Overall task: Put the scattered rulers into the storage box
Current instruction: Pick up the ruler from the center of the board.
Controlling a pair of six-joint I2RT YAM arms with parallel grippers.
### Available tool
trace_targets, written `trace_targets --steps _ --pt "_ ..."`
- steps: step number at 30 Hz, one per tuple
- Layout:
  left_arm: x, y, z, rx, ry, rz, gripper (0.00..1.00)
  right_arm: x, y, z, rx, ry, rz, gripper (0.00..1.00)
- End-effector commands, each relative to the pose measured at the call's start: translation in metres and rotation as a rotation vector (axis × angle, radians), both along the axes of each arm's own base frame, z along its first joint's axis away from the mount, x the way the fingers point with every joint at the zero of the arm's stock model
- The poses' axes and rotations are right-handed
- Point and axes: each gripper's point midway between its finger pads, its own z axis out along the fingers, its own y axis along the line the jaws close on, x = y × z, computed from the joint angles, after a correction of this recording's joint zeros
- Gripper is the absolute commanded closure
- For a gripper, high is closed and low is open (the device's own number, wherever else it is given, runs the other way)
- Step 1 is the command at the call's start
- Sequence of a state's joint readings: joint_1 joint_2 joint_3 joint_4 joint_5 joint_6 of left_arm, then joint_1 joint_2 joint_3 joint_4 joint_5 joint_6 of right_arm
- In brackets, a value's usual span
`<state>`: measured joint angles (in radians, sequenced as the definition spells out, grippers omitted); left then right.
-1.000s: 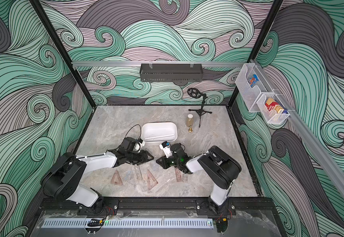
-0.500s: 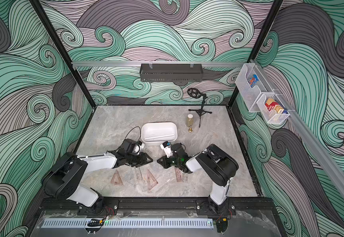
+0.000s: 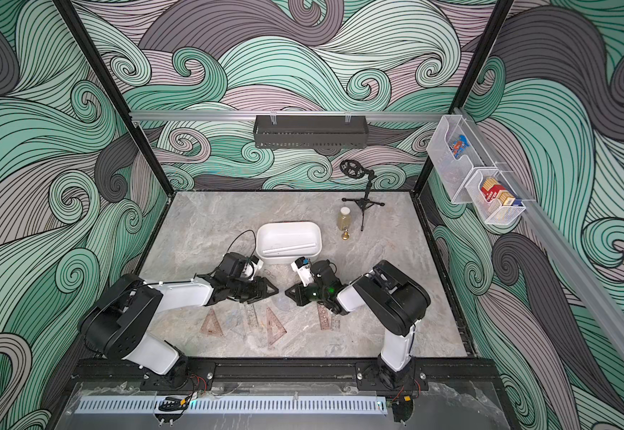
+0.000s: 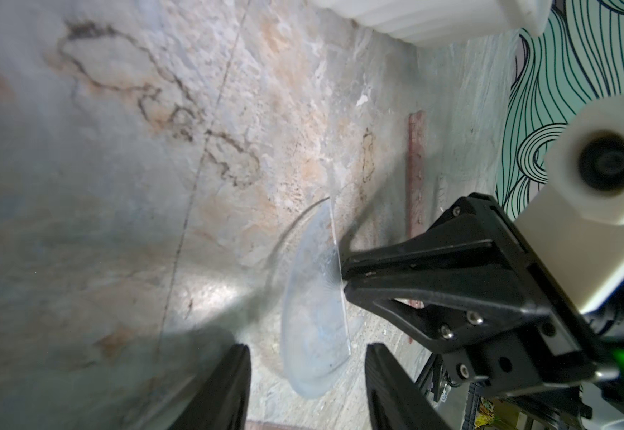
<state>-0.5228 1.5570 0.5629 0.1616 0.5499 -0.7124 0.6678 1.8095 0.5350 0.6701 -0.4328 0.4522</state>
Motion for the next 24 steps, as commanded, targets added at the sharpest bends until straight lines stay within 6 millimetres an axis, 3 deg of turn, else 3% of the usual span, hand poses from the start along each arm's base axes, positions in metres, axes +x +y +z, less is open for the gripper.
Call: trace_targets --steps 1,17,20,24 --pt "-0.01 0.007 -0.017 0.026 0.058 0.008 0.46 -0.007 -0.006 -0.011 -0.018 0.023 0.008 0.87" --pt "-0.018 0.003 -0.026 -0.019 0.096 0.007 0.46 -0.019 -0.011 -0.018 0.005 0.063 0.004 0.88" --pt "-0.017 0.003 -0.026 -0.019 0.095 0.009 0.46 -0.018 -0.009 -0.011 0.018 0.054 0.005 0.89" --pt "-0.015 0.005 -0.023 -0.012 0.082 0.015 0.46 -0.007 -0.005 0.011 0.045 0.002 -0.003 0.89"
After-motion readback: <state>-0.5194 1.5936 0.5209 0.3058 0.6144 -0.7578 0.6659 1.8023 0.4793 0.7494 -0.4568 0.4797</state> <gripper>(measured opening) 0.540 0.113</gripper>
